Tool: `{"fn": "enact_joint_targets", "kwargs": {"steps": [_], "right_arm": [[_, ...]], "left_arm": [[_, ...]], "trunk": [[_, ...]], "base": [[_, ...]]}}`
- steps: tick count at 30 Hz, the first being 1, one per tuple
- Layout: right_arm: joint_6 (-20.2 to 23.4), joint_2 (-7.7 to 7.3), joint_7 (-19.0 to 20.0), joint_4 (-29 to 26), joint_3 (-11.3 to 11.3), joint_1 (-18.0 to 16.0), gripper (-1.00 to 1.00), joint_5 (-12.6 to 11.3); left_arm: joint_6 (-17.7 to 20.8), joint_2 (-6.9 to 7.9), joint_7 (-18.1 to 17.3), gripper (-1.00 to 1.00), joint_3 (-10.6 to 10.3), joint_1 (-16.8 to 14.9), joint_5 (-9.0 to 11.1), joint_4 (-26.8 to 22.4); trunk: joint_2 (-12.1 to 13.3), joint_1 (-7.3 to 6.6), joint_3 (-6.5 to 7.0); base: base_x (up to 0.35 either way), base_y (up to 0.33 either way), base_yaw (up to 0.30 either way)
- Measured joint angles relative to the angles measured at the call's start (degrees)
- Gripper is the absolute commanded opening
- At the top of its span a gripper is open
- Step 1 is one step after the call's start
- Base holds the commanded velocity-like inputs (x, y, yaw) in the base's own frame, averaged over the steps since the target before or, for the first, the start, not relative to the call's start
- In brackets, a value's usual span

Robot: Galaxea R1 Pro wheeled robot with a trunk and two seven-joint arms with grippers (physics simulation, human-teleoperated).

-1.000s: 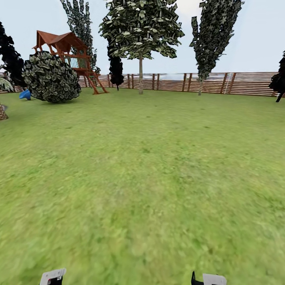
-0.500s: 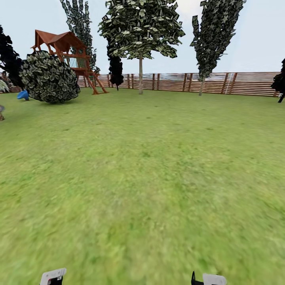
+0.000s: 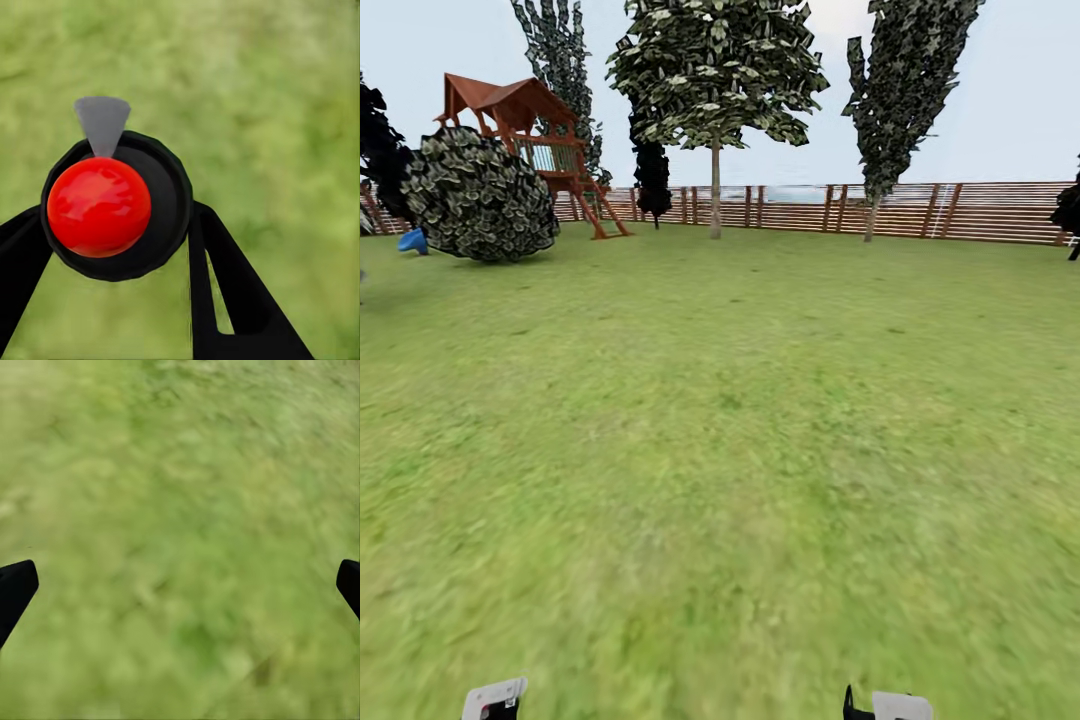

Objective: In the garden, pick up the pesticide atomizer on the floor and spray pesticide onto both trees until each tree trunk is fully covered.

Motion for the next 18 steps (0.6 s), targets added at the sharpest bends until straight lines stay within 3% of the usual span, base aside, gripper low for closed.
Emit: {"fn": "enact_joint_targets", "kwargs": {"steps": [18], "right_arm": [[0.0, 0.00, 0.0, 0.0, 0.0, 0.0, 1.00, 0.0]], "left_arm": [[0.0, 0.01, 0.0, -1.00, 0.0, 0.0, 0.0, 0.0]], "trunk": [[0.0, 0.00, 0.00]], "base": [[0.338, 0.000, 0.000]]}}
